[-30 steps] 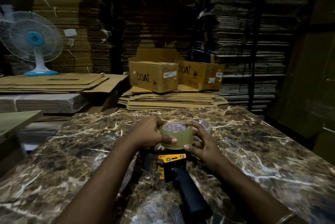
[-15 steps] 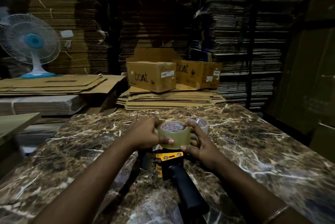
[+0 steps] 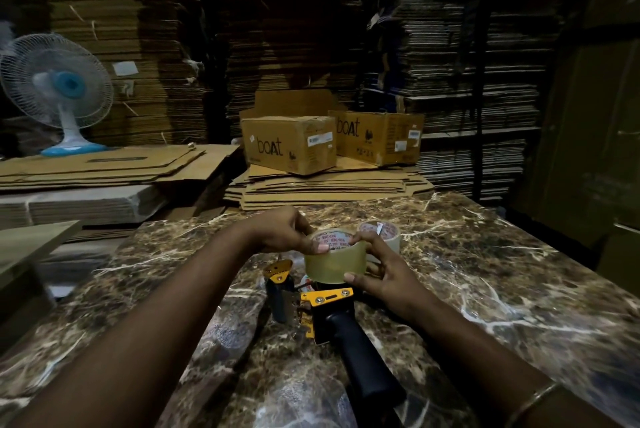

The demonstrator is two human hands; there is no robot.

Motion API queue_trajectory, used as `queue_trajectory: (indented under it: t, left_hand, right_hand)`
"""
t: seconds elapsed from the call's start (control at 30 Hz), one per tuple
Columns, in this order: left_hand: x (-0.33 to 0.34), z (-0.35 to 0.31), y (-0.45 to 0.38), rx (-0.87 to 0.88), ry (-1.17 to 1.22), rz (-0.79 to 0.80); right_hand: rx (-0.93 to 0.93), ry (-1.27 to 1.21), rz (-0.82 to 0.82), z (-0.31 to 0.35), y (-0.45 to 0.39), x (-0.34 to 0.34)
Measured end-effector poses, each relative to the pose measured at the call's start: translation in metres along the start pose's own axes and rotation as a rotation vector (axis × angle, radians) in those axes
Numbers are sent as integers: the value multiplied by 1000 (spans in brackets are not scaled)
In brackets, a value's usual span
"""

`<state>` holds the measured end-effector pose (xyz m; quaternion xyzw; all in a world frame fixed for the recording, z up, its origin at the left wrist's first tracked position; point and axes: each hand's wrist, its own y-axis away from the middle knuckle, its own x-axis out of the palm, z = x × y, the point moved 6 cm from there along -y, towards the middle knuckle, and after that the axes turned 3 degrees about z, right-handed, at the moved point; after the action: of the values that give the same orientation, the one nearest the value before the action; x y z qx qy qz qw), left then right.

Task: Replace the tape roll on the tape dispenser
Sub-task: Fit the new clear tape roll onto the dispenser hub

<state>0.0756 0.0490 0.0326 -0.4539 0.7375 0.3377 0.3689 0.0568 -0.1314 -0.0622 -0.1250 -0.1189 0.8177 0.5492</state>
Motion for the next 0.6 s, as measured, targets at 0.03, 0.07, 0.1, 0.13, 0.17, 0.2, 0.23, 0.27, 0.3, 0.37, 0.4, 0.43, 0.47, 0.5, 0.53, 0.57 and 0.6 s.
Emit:
queue_trajectory:
  t: [0.03,0.07,0.1,0.13,0.17,0.2,0.23,0.27,0.3,0.37,0.4,0.43,0.47,0.5,0.53,0.57,0.6]
  left_hand:
    - [0,-1,-1,-9,-16,-8]
    - [0,-1,-1,-15,-26,-11]
    - [1,-1,-2,-13,-29,-11]
    - [1,-1,-2,-9,-29,-13]
    - [2,-2,0,-6,-27,-15]
    - [3,-3,2,-11,-26,-14]
    - [6,-2,3,-22,-35,-12]
    - [9,0,4,-35,-57,-9]
    - [11,4,3,-48,-71,-14]
    - [15,11,3,-50,-29,-4]
    - [15,13,3,-42,-7,4]
    - [16,12,3,-31,-9,14]
    - [16,8,2,-24,-34,24]
    - [17,5,0,-28,-61,29]
    - [16,3,-2,-35,-84,22]
    - [17,0,-5,-36,-97,27]
    - [17,-1,-8,-35,-108,38]
  right_hand:
    - [-2,12,-5,1,1,0]
    - [-8,34,-9,3,1,0]
    - [-13,55,-12,3,2,-1]
    - [-17,81,-17,3,2,-2]
    - [-18,101,-25,3,2,-2]
    - [-23,119,-29,2,2,-2]
    - [-31,158,-39,1,1,-2]
    - [-53,236,-54,1,1,-2]
    - [-82,309,-55,2,1,-2]
    - [-107,338,-46,2,1,-1]
    - [-104,332,-45,2,1,-2]
    - [-101,324,-45,3,1,-2]
    - [-102,343,-49,4,1,-2]
    - [-97,348,-53,4,0,-3]
    - [-89,359,-61,4,0,-5]
    - [-78,358,-67,3,0,-6]
    - [-69,357,-69,2,1,-6]
